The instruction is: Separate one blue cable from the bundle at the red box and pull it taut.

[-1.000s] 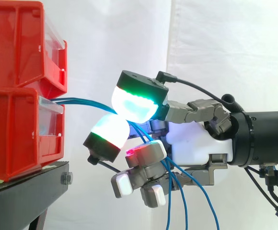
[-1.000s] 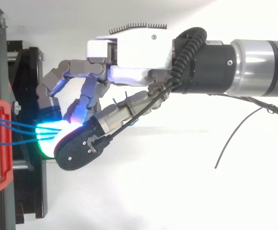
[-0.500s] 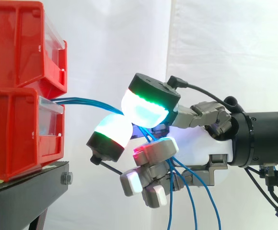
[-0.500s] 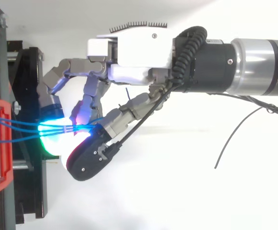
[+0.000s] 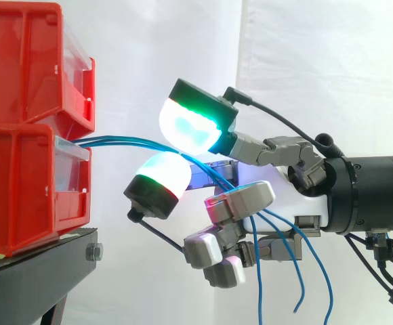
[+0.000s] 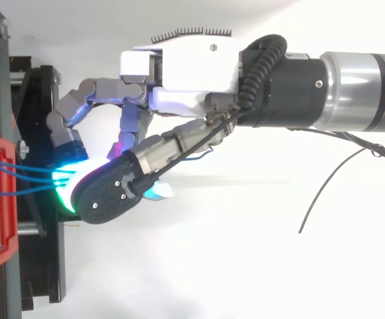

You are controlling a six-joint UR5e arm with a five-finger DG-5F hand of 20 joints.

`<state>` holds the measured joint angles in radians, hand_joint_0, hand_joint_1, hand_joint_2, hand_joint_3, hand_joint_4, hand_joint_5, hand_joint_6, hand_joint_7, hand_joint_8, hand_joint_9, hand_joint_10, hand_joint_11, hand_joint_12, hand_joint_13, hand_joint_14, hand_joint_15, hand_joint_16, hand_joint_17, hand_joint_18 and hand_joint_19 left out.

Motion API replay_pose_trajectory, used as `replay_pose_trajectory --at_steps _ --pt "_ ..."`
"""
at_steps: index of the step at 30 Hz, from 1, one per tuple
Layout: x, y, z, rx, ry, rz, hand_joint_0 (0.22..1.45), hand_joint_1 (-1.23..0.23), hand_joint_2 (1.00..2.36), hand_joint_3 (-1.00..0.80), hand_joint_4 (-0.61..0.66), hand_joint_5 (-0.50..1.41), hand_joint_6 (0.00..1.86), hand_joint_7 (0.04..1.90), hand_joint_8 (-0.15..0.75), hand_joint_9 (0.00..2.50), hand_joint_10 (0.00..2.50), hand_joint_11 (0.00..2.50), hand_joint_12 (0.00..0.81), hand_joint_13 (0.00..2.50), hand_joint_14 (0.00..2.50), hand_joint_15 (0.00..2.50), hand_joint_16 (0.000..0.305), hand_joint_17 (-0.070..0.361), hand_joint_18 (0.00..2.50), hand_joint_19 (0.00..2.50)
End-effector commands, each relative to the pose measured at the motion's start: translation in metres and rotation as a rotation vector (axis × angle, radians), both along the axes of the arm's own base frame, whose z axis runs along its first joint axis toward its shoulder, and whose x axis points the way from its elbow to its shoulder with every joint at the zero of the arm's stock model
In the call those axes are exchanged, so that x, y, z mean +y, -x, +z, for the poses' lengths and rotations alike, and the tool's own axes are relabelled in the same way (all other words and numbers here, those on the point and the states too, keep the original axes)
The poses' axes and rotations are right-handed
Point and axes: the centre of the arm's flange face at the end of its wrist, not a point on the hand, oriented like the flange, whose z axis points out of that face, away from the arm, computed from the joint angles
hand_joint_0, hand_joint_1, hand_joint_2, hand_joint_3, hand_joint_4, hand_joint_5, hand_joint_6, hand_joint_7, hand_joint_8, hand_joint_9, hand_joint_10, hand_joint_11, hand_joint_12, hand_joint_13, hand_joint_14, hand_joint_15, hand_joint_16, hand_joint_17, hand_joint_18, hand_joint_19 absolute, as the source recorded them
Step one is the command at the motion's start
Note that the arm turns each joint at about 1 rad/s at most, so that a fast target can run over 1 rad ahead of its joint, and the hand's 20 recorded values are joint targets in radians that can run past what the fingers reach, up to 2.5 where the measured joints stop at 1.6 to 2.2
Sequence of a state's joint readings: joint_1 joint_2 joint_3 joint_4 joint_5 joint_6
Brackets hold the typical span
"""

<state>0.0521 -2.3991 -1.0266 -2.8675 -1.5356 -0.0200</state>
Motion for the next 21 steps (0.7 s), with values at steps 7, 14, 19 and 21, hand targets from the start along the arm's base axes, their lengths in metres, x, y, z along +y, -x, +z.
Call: replay_pose_trajectory --at_steps 7,14,19,21 --pt "-0.0021 0.0001 0.0024 -0.001 -0.003 0.0 0.62 -0.73 1.02 -0.31 -0.01 -0.12 0.85 1.27 0.307 1.59 0.02 1.41 0.375 1.25 0.03 0.79 0.046 0.103 1.13 0.9" --pt "-0.0019 -0.0002 0.0017 0.001 -0.002 0.001 0.68 -0.86 1.0 -0.49 0.04 -0.14 0.88 1.21 0.307 1.51 0.02 1.44 0.364 1.2 0.03 0.79 0.047 0.106 1.1 0.89" --pt "-0.001 -0.0003 0.0017 0.001 0.0 0.0 0.6 -0.77 1.0 -0.5 0.05 -0.13 0.87 1.2 0.309 1.54 0.02 1.43 0.365 1.2 0.03 0.79 0.046 0.104 1.09 0.89" --pt "-0.0024 0.0001 0.001 0.002 0.0 -0.003 0.55 -0.71 1.0 -0.5 0.05 -0.13 0.87 1.2 0.318 1.56 0.02 1.41 0.379 1.22 0.03 0.79 0.048 0.109 1.12 0.88"
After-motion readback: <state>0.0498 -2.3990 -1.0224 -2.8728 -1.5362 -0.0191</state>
